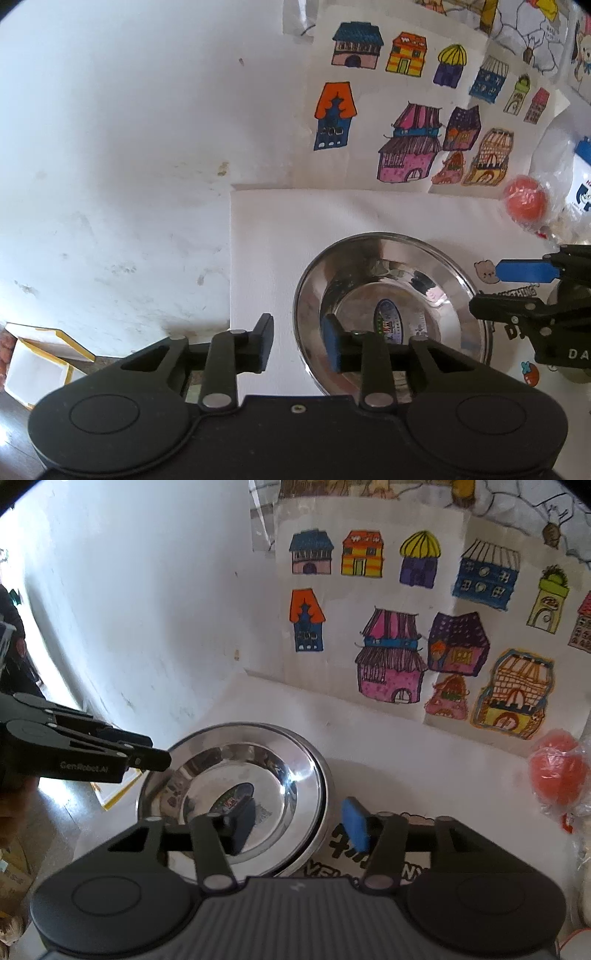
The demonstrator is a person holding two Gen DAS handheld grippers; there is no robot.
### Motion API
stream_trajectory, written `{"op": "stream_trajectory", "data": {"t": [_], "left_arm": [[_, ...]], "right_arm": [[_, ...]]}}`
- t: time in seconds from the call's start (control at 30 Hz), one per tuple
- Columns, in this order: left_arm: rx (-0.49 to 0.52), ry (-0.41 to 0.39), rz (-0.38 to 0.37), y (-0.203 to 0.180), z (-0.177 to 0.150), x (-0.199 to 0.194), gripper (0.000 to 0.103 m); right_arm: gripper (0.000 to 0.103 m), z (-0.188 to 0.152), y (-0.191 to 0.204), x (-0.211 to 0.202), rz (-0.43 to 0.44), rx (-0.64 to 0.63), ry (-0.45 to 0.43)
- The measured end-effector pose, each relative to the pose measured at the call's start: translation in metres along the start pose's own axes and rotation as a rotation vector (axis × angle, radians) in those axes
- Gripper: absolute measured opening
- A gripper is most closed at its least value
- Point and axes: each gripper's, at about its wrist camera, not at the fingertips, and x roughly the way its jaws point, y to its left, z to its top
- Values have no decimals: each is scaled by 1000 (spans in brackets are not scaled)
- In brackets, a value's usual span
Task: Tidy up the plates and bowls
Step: 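Lower the plate onto the stacked steel dishes and open both grippers, then move both grippers toward the large steel mixing bowl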
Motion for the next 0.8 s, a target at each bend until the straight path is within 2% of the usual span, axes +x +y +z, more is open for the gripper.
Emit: {"op": "stream_trajectory", "data": {"t": [0.07, 0.13, 0.33, 0.4, 0.5, 0.6, 0.8], "left_arm": [[-1, -10, -1, -1, -2, -4, 46], [4, -24, -4, -3, -4, -8, 60], [27, -82, -1, -18, -11, -25, 84], [37, -102, -4, -24, -14, -32, 86], [60, -118, 5, -34, -18, -40, 88], [70, -142, 12, -45, -24, -49, 94], [87, -198, 0, -76, -39, -63, 102]], "right_arm": [[70, -3, -1, -5, 2, 4, -13], [78, -6, -1, -11, -2, 4, -27], [93, -15, -3, -35, -5, 12, -83], [98, -18, -6, -43, -1, 21, -104], [100, -24, -13, -57, 4, 33, -129], [103, -34, -21, -72, 4, 44, -154], [103, -65, -33, -111, -46, 34, -253]]}}
